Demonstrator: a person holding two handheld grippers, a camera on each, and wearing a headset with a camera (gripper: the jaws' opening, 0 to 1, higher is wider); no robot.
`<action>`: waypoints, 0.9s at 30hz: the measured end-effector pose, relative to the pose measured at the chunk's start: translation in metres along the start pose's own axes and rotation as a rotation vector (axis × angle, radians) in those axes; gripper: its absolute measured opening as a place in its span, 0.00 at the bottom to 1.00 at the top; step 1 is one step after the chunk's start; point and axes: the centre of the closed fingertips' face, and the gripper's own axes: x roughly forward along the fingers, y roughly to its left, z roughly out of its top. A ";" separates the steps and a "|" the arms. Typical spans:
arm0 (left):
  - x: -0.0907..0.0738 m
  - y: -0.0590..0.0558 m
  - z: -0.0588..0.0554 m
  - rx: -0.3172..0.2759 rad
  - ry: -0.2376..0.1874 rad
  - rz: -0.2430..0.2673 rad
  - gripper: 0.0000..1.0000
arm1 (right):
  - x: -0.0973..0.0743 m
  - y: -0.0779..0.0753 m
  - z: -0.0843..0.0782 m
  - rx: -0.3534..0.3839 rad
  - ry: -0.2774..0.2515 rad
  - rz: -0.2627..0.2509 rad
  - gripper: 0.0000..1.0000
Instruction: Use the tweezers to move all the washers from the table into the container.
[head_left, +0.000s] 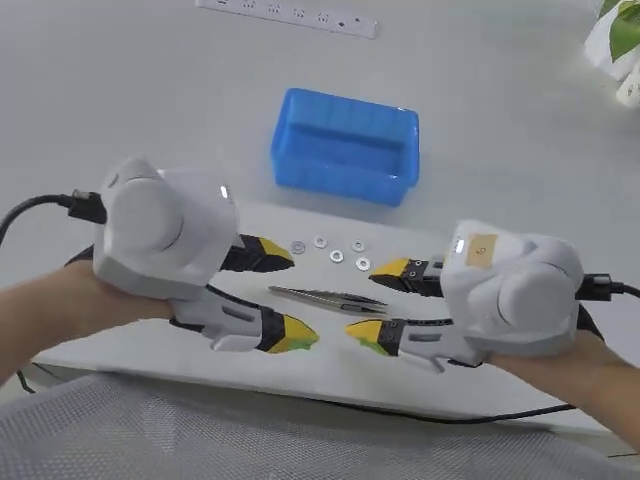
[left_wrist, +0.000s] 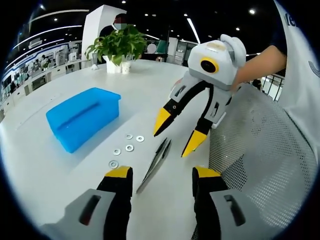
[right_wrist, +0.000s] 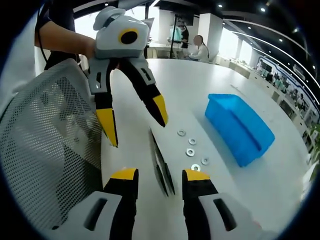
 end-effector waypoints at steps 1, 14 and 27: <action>0.001 0.001 -0.001 0.000 0.003 -0.001 0.51 | 0.001 0.000 0.000 -0.001 0.002 0.003 0.34; 0.003 0.008 -0.007 -0.014 0.032 -0.010 0.51 | 0.014 0.000 0.002 -0.038 0.032 0.049 0.23; 0.012 0.008 -0.009 -0.009 0.050 -0.040 0.45 | 0.018 0.000 -0.001 -0.058 0.066 0.077 0.16</action>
